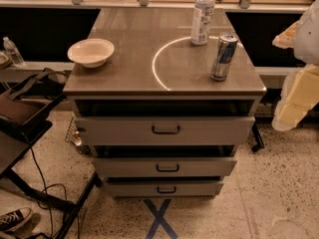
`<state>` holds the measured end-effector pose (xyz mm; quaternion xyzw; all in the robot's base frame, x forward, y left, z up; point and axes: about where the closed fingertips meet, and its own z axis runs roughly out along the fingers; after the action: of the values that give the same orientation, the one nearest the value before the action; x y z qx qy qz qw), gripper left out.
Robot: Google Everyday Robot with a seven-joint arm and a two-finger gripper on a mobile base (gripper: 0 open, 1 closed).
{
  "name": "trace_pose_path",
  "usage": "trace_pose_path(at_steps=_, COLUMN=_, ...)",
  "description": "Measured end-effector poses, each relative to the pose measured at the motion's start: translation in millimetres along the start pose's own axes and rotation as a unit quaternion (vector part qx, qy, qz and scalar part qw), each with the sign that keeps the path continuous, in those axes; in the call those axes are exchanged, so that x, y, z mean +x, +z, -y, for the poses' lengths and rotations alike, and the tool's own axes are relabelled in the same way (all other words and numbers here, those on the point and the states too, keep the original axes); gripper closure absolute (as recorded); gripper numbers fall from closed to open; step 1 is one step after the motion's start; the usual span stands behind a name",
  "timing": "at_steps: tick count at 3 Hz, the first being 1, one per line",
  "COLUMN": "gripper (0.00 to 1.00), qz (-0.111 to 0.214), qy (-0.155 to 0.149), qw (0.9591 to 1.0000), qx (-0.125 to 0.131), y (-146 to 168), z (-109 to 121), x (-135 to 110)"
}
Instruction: Move redbull can near paper bowl
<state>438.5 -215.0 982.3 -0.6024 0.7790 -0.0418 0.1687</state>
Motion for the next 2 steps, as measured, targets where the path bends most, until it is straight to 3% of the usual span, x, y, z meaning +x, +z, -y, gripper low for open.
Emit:
trace_pose_path(at_steps=1, gripper=0.00, qz=0.004, qy=0.000, qw=1.0000, qx=0.003, y=-0.8, z=0.7, x=-0.8)
trace_pose_path(at_steps=2, gripper=0.00, qz=0.047, qy=0.010, qw=0.9986, qx=0.020, y=1.7, z=9.7, x=-5.5)
